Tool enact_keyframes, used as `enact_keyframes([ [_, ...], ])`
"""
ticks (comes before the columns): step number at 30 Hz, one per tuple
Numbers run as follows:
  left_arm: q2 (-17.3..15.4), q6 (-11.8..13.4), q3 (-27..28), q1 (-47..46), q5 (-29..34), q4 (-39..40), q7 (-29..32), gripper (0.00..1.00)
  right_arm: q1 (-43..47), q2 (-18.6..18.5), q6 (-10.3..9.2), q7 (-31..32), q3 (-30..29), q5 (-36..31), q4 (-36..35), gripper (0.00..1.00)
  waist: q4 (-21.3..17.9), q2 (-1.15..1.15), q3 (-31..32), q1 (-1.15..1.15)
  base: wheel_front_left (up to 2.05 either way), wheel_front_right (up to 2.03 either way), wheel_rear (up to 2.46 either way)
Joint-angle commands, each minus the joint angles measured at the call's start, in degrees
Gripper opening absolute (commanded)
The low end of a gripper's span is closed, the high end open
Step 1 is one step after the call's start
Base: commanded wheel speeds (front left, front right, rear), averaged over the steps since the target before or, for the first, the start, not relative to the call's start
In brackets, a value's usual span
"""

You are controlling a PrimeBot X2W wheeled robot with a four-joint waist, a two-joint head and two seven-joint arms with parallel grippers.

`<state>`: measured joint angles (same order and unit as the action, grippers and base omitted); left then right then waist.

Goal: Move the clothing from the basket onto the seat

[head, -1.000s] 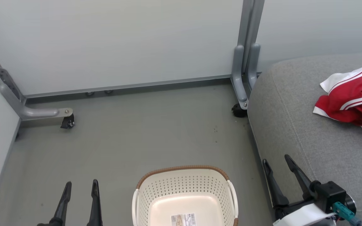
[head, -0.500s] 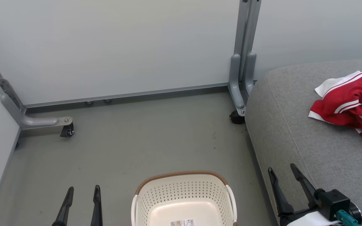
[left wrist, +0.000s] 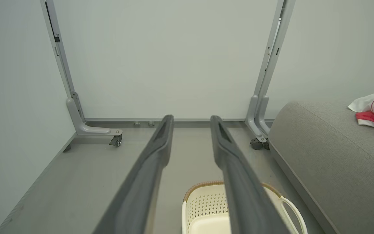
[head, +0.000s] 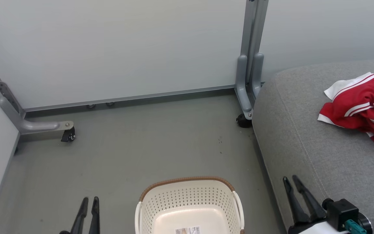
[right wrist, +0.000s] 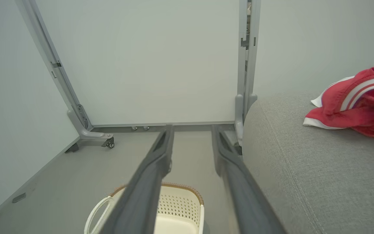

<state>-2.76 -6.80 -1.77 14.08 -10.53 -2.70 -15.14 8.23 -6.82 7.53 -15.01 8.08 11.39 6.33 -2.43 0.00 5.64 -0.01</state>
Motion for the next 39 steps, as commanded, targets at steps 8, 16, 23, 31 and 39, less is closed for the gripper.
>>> enact_keyframes([
  [8, -0.2, 0.0, 0.1, -1.5, -6.9, -1.7, 1.4, 0.00, -0.9, 0.2, 0.00, 1.4, -0.6, 6.9, 1.4, 0.00, 0.1, 0.00, -0.3, 0.01, 0.00, 0.00, 0.00],
  [16, -0.6, -0.1, 0.6, -3.9, -16.5, -3.0, 3.4, 0.00, -2.7, 0.2, -0.01, 3.4, -1.7, 16.5, 2.2, 0.00, 0.3, 0.00, -0.7, 0.01, 0.00, 0.00, 0.00],
  [23, -0.9, -0.2, 1.0, -5.7, -23.4, -4.0, 5.0, 0.00, -4.0, 0.2, -0.01, 4.8, -2.6, 23.4, 2.7, 0.00, 0.4, 0.00, -1.0, 0.01, 0.00, 0.00, 0.00],
  [31, -1.2, -0.3, 1.4, -7.5, -30.6, -4.9, 6.6, 0.00, -5.2, 0.4, -0.02, 6.4, -3.5, 30.4, 3.2, 0.00, 0.6, 0.00, -1.4, 0.01, 0.00, 0.00, 0.00],
  [39, -1.3, -0.3, 1.9, -9.1, -37.1, -5.5, 8.1, 0.00, -6.4, 0.5, -0.02, 7.9, -4.5, 36.9, 3.7, 0.00, 0.7, 0.00, -1.7, 0.01, 0.00, 0.00, 0.00],
])
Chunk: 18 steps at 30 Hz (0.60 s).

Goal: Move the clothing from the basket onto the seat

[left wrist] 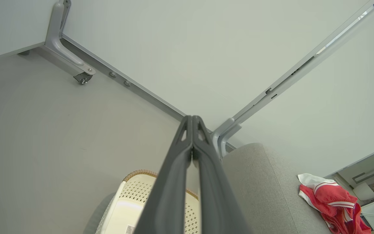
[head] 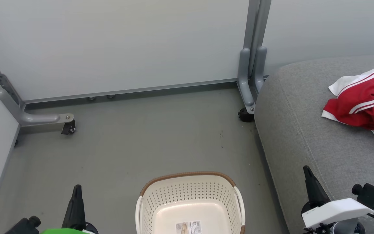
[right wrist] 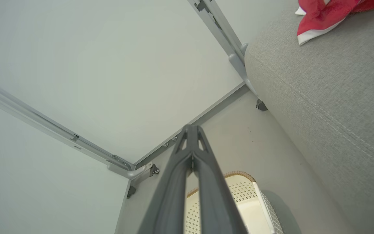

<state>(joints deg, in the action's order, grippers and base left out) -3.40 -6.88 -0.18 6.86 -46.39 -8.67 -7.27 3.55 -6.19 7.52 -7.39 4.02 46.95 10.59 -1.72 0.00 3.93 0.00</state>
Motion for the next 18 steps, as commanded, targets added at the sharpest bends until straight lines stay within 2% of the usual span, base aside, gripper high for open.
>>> enact_keyframes([
  [1, -0.7, -0.3, 0.4, -2.1, -2.1, 0.4, 0.4, 0.00, -1.8, -0.1, -0.01, 0.5, -0.6, 2.2, -0.5, 0.00, 0.0, 0.00, -0.1, 0.00, 0.00, 0.00, 0.00],
  [18, -0.9, -0.4, 1.4, -5.0, -13.9, -1.0, 3.4, 0.00, -3.9, 0.3, 0.00, 3.5, -2.5, 13.9, 0.5, 0.00, 0.4, 0.00, -0.9, 0.00, 0.00, 0.00, 0.00],
])
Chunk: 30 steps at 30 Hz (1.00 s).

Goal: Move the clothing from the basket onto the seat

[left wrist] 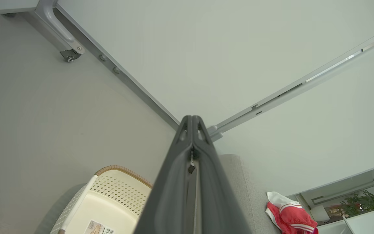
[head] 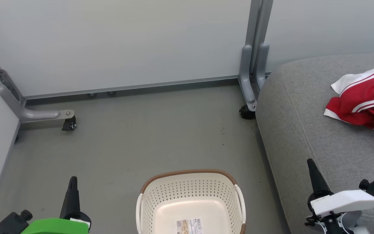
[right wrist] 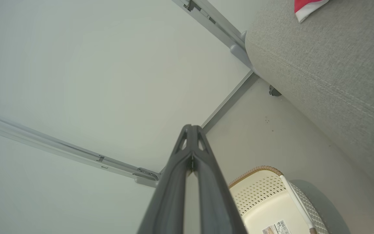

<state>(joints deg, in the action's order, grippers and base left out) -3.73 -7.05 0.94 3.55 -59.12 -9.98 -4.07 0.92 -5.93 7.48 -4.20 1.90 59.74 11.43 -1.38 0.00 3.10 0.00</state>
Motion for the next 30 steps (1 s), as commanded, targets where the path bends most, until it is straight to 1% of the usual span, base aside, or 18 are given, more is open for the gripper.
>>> enact_keyframes([
  [1, -0.6, -0.2, 0.4, -1.9, -1.9, 0.2, 0.4, 0.00, -1.4, 0.1, 0.04, 0.4, -0.5, 1.8, -0.3, 0.00, 0.0, 0.00, -0.1, 0.00, 0.00, 0.00, 0.00],
  [30, -0.5, -0.4, 2.1, -6.1, -18.1, -1.9, 4.8, 0.00, -4.4, 0.8, 0.03, 4.8, -3.5, 17.8, 1.1, 0.00, 0.6, 0.00, -1.4, 0.00, 0.00, 0.00, 0.00],
])
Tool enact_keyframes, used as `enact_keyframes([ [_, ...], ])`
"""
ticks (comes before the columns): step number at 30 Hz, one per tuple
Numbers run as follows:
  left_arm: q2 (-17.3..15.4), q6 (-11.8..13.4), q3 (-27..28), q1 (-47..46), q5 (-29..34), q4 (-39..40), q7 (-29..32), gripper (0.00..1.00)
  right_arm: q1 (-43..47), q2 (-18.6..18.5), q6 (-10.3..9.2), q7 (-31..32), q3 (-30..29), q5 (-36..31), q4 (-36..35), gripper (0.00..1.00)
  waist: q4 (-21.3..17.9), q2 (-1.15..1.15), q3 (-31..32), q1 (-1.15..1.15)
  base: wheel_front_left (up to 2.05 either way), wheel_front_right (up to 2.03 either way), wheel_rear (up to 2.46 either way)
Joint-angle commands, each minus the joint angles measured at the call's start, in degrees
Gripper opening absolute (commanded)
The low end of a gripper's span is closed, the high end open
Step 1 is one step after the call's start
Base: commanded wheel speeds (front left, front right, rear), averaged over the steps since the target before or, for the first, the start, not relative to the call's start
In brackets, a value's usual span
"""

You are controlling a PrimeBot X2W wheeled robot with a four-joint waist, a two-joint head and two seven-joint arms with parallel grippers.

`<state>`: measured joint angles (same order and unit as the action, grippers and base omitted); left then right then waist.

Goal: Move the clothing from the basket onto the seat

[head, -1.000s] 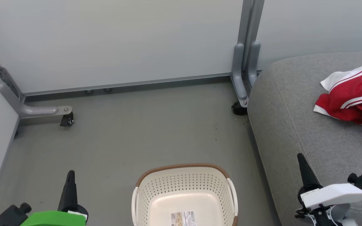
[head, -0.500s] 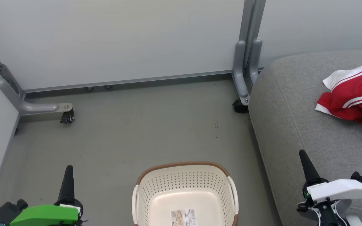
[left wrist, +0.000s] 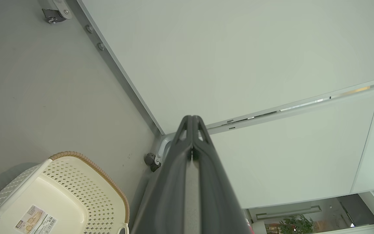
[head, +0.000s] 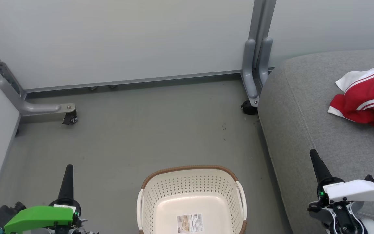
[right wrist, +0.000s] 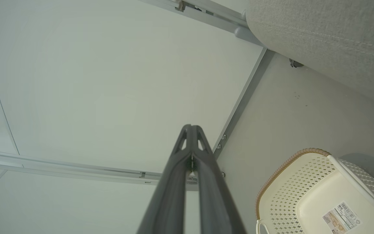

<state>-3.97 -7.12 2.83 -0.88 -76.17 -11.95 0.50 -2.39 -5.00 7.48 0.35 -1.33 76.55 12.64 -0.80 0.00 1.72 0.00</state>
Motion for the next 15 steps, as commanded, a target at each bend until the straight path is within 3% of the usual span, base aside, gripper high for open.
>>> enact_keyframes([
  [1, -0.3, -0.3, 0.3, -1.8, -1.5, 0.0, 0.4, 0.00, -1.1, -0.1, 0.03, 0.4, -0.4, 1.4, -0.1, 0.00, 0.0, 0.00, -0.1, 0.00, 0.00, 0.00, 0.00],
  [15, -0.2, -0.5, 1.1, -3.2, -7.8, -0.8, 2.1, 0.00, -2.2, 0.3, 0.03, 2.2, -1.7, 7.7, 0.5, 0.00, 0.3, 0.00, -0.7, 0.00, 0.00, 0.00, 0.00],
])
